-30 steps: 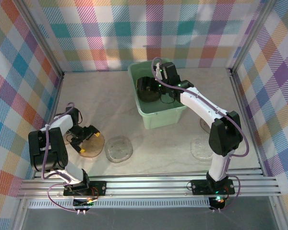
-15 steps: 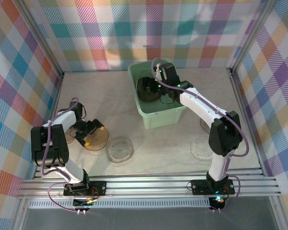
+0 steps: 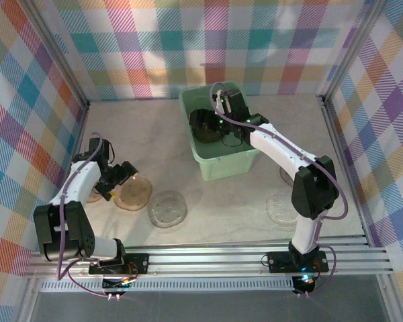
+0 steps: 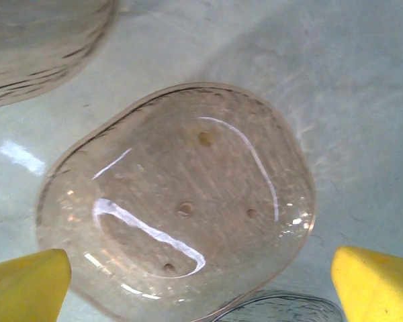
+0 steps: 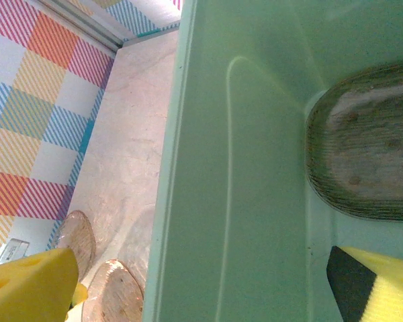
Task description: Place the plates into the plastic bin on the countertop
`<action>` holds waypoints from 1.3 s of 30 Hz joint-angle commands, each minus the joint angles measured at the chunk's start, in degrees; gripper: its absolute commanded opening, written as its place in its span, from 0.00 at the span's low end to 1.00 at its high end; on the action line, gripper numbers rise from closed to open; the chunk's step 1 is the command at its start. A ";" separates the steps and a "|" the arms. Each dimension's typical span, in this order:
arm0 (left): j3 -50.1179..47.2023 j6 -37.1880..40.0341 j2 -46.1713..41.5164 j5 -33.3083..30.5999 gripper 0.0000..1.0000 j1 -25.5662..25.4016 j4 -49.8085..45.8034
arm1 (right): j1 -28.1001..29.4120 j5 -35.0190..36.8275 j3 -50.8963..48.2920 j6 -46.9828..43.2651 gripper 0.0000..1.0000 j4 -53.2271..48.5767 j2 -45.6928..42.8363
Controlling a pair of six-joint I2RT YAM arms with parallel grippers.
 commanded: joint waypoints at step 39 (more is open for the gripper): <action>-9.84 -2.11 7.33 1.93 0.69 1.23 6.21 | 0.82 1.30 -2.65 3.37 0.96 0.79 -2.58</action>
